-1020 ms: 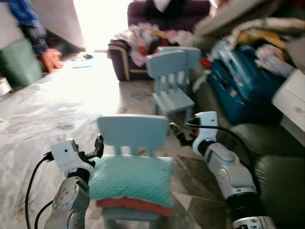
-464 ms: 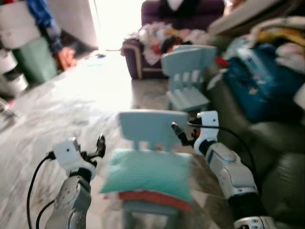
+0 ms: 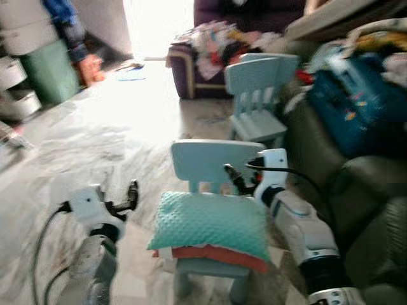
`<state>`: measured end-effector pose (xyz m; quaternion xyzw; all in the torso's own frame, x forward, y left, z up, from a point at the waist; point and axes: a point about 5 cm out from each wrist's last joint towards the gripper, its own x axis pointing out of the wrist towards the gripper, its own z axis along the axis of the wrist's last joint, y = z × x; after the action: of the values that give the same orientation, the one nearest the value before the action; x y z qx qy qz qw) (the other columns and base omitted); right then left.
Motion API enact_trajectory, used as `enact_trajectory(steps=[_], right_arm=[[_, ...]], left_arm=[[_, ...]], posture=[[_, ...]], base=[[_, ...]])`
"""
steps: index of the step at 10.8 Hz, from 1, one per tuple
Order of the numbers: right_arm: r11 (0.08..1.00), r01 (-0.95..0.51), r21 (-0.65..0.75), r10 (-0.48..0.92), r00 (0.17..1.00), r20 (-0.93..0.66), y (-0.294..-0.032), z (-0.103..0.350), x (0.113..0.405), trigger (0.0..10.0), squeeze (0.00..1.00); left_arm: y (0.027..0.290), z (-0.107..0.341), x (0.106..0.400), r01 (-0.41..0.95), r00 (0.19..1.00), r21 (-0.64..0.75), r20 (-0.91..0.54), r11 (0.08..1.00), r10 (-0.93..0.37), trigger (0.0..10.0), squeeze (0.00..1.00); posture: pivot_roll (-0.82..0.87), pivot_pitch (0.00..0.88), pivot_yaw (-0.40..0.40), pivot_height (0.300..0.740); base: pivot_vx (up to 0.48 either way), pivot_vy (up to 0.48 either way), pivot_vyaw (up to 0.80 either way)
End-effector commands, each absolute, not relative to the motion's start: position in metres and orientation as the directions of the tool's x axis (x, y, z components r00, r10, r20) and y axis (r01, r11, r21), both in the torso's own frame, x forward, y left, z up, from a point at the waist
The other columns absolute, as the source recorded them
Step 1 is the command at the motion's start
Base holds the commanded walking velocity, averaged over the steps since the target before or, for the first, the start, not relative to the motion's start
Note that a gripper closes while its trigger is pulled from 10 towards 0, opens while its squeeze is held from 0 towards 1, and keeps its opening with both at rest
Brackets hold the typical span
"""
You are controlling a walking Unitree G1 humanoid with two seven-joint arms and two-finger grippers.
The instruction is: Move the pillow to the sofa
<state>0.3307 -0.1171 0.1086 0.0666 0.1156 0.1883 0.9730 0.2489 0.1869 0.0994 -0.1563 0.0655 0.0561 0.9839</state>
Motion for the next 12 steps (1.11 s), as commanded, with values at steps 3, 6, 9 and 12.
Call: enact_trajectory(steps=[3, 6, 9, 12], right_arm=[[0.924, -0.351, 0.151, 0.373, 0.914, -0.160, -0.1172, 0.1183, 0.3337, 10.0, 0.00], [0.924, -0.353, 0.145, 0.374, 0.915, -0.154, -0.1166, 0.1194, 0.3343, 10.0, 0.00], [0.925, -0.353, 0.143, 0.373, 0.916, -0.151, -0.1163, 0.1198, 0.3340, 10.0, 0.00], [0.925, -0.353, 0.142, 0.373, 0.915, -0.152, -0.1165, 0.1191, 0.3335, 10.0, 0.00]], left_arm=[[0.1848, 0.0966, 0.2499, -0.092, 0.988, -0.289, -0.148, 0.953, 0.051, 10.0, 0.00], [0.1837, 0.0970, 0.2491, -0.076, 0.990, -0.298, -0.139, 0.952, 0.036, 10.0, 0.00], [0.1825, 0.0956, 0.2487, -0.065, 0.989, -0.297, -0.147, 0.953, 0.021, 10.0, 0.00], [0.1819, 0.0929, 0.2482, -0.081, 0.986, -0.296, -0.165, 0.952, 0.032, 10.0, 0.00]], posture=[[-0.18, 0.000, 0.035, 0.740], [-0.18, 0.000, 0.034, 0.740], [-0.18, 0.000, 0.037, 0.740], [-0.18, 0.000, 0.037, 0.740]], base=[[0.000, 0.000, 0.00], [0.081, 0.000, 0.00], [0.441, 0.000, 0.00], [0.285, 0.000, 0.00]])
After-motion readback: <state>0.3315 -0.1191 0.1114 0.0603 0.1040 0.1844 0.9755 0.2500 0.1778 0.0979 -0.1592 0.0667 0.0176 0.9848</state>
